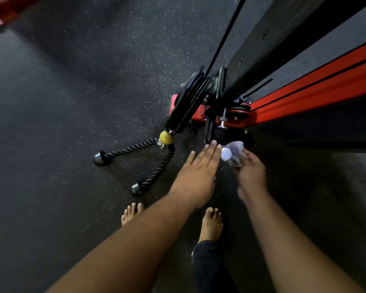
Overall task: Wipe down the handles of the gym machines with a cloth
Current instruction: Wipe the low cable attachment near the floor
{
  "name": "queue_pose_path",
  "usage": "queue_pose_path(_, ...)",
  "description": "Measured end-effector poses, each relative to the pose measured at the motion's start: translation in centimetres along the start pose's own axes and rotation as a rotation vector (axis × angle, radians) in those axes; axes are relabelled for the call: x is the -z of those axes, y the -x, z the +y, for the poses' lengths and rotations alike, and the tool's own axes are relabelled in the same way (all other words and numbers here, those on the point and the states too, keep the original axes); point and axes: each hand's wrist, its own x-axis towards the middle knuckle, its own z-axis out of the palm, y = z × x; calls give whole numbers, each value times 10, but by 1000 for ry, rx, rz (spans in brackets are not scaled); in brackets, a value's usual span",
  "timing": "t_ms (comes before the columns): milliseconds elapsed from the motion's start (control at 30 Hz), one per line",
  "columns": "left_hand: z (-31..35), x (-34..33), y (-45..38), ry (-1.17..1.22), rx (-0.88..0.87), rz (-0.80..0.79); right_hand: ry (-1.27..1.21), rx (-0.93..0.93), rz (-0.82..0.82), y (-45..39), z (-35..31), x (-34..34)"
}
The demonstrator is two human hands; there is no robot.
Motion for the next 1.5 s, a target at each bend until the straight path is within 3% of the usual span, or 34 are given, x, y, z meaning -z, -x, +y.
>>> queue_pose_path(133, 4, -6, -2, 71, 10, 9, -74, -151, -182, -12, 4, -31)
queue_pose_path(533, 20, 24, 4, 104, 73, -75, -46, -32, -203, 18, -27, 23)
queue_pose_path(633, 21, 24, 3, 104, 70, -84, 39, 15, -162, 12, -25, 14)
queue_pose_path(800, 18, 20, 3, 132, 68, -79, 5, -86, -147, 5, -9, -10)
queue_pose_path(933, 22, 25, 7, 134, 86, -121, 35, -17, -113, 25, -15, 2)
queue_pose_path(1167, 36, 54, 28, 127, 120, -175, 333, 174, -100, 53, -33, 29)
queue_pose_path(1500, 79, 135, 119, 175, 254, -144, 599, 250, -77, 162, -100, 63)
